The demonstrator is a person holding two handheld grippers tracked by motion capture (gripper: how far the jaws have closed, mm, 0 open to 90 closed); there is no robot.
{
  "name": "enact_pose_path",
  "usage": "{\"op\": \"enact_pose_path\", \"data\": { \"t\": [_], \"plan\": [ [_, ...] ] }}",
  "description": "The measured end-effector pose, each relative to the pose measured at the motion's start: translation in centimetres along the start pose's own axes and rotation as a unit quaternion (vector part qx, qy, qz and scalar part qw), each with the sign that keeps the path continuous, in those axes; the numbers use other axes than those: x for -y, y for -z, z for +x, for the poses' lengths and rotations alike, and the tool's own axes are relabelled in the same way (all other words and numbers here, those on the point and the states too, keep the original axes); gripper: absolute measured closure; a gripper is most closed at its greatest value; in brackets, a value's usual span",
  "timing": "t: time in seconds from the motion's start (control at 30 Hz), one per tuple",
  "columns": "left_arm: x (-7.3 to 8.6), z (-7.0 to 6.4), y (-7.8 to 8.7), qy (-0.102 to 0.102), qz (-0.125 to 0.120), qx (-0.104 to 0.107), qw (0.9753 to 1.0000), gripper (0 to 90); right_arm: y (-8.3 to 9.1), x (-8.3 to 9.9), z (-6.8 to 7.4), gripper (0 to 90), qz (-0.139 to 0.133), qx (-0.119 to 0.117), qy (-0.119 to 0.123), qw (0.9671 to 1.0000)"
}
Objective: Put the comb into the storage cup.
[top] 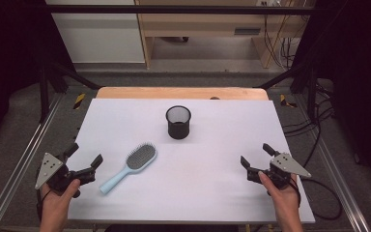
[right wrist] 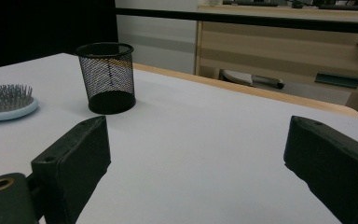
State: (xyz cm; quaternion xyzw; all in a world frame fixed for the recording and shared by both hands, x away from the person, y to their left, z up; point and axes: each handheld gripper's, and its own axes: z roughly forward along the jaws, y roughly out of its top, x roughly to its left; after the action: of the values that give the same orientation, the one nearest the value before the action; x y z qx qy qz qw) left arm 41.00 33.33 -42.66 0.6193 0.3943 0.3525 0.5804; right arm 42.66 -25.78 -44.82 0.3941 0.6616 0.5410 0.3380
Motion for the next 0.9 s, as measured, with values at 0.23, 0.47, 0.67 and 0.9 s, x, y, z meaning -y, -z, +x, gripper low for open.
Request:
{"op": "enact_pose_path", "data": {
  "t": [0.23,0.47,0.67,0.9],
  "plan": [
    [-0.2,0.2,0.1,0.01,-0.001,-0.01,0.9999,2.8,0.0,0.0,0.0,6.5,0.002,0.0,0.0,1.0],
    [-0.3,0.4,0.1,0.021,0.015,-0.015,0.9995,2.7,-0.2,0.2,-0.3,6.2,0.006,-0.001,-0.007,1.0],
    [-0.8,-0.1,-0.4,0.002,0.064,-0.014,0.9979,3.6,0.0,0.0,-0.1,5.8,0.007,0.004,-0.009,0.9999],
    [-1.4,-1.6,-1.6,-0.042,0.134,0.018,0.9899,6.3,0.3,0.0,0.0,5.1,0.01,0.012,-0.015,0.9998]
  ]
}}
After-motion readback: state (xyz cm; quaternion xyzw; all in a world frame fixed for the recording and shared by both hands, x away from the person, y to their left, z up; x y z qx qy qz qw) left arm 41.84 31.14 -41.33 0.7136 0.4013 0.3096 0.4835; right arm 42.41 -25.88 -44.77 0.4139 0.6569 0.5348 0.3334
